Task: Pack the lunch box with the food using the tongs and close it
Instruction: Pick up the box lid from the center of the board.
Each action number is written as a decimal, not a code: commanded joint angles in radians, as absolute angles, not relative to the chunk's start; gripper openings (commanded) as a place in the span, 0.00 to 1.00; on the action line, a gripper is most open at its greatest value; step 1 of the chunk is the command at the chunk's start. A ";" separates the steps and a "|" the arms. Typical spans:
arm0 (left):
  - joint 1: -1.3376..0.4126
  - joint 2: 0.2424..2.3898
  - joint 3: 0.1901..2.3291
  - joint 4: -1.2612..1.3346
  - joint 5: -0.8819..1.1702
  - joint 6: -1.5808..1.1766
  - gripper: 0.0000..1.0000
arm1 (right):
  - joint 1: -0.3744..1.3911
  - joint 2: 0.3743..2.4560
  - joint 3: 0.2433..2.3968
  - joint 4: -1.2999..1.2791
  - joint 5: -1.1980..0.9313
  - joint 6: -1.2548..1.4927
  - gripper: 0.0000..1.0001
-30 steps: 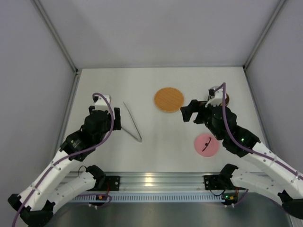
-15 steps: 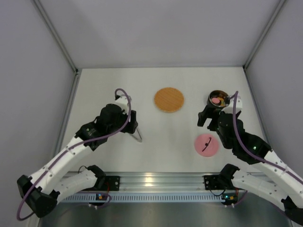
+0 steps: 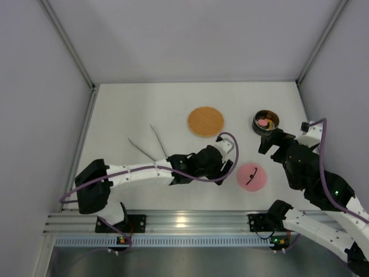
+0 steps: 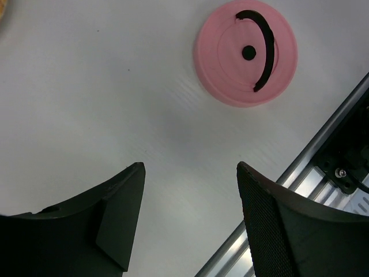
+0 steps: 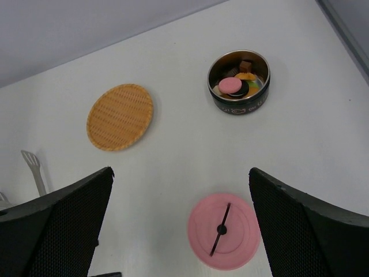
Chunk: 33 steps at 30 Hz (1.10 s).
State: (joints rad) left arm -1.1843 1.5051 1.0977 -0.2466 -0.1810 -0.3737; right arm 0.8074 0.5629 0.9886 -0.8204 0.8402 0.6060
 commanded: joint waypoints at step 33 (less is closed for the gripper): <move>-1.302 2.144 1.554 0.026 -0.307 -0.394 0.57 | 0.802 0.459 1.094 -1.011 0.848 0.649 0.99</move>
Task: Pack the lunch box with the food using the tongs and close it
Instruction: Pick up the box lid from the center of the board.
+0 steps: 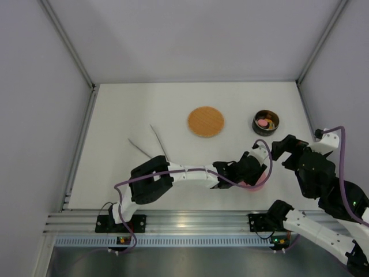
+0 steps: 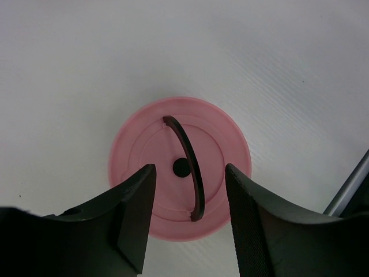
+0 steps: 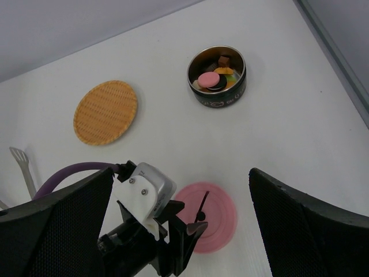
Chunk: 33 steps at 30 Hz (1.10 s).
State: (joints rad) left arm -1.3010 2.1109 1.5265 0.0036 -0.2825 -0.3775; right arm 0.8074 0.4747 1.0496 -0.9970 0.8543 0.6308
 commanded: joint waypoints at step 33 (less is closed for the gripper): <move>-1.267 2.134 1.797 -0.097 -0.429 -0.247 0.00 | 0.802 0.405 1.193 -1.086 0.882 0.637 0.97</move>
